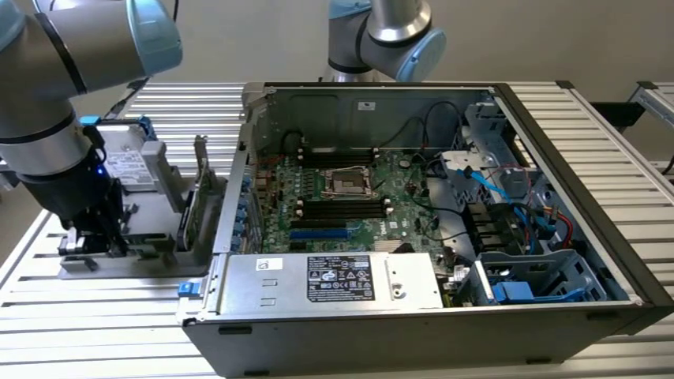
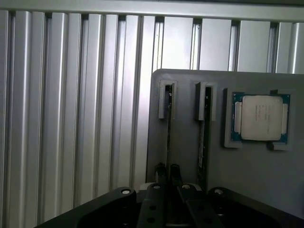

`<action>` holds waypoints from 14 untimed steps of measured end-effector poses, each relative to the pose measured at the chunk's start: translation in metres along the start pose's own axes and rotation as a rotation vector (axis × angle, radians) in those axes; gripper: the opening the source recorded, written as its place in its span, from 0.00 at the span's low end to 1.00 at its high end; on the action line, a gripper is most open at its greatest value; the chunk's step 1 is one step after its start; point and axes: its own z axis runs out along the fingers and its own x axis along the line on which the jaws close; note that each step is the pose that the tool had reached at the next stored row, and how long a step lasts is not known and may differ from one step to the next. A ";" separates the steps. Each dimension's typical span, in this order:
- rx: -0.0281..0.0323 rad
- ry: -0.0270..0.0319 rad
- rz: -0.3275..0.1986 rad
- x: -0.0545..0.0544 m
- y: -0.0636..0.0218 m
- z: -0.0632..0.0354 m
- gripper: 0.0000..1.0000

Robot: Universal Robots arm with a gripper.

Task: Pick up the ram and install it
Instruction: 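Pick up the ram and move it above insertion slot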

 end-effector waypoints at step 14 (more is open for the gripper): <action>-0.0047 -0.0002 0.000 -0.001 0.0011 -0.0315 0.14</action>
